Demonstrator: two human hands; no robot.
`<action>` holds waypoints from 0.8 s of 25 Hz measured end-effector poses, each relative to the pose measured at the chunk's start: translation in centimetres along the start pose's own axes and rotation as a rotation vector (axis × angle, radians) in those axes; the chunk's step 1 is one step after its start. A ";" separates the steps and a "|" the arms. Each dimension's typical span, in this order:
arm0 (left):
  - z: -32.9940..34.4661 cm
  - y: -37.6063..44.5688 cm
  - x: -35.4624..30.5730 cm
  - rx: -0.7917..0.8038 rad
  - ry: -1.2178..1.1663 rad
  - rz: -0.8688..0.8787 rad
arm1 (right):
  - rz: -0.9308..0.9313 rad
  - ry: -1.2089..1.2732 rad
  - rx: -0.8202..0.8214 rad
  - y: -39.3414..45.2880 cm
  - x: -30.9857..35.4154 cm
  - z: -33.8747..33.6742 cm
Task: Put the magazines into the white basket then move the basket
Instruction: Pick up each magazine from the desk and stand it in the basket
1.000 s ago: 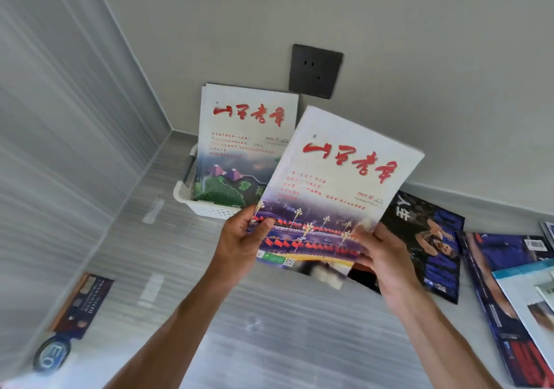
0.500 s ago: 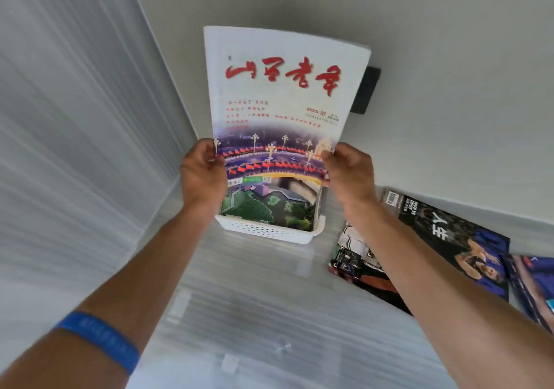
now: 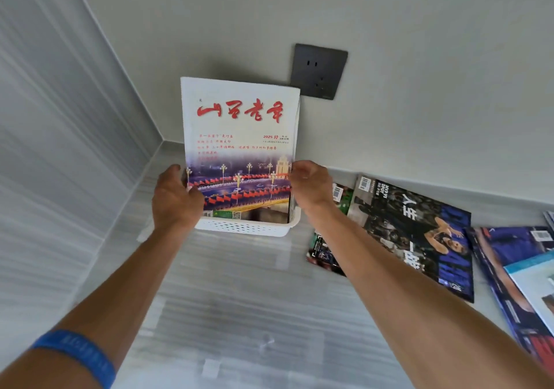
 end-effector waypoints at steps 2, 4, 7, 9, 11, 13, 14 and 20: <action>0.8 -2.9 -1.4 -0.061 0.089 0.205 | -0.018 0.050 -0.021 -1.8 -0.3 -1.3; 2.8 -7.7 -3.1 0.003 0.044 0.391 | -0.031 0.018 -0.033 -4.6 -2.1 -3.4; 6.6 -14.9 -5.8 0.160 -0.053 0.570 | -0.021 -0.026 -0.086 -9.1 -7.0 -8.2; 9.3 -19.0 -8.1 0.284 -0.061 0.645 | -0.030 -0.048 -0.181 -11.5 -10.2 -13.0; 11.6 -22.4 -10.5 0.390 -0.049 0.699 | -0.027 -0.118 -0.304 -13.2 -12.6 -18.4; 13.2 -25.7 -13.1 0.464 -0.022 0.774 | 0.018 -0.183 -0.434 -14.7 -14.9 -24.3; 13.9 -27.1 -14.2 0.508 -0.004 0.795 | 0.032 -0.208 -0.477 -15.5 -15.9 -27.0; 17.1 -33.4 -19.0 0.634 0.046 0.823 | 0.242 -0.929 -0.461 -18.0 -20.0 -40.2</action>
Point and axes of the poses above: each hand's wrist, its own y-axis towards the middle knuckle, its own z-axis out of the palm, x = y × z, the point moved 2 cm from there along y, towards the middle knuckle, and after that the axes turned 10 degrees about y, right-handed, at the moved point
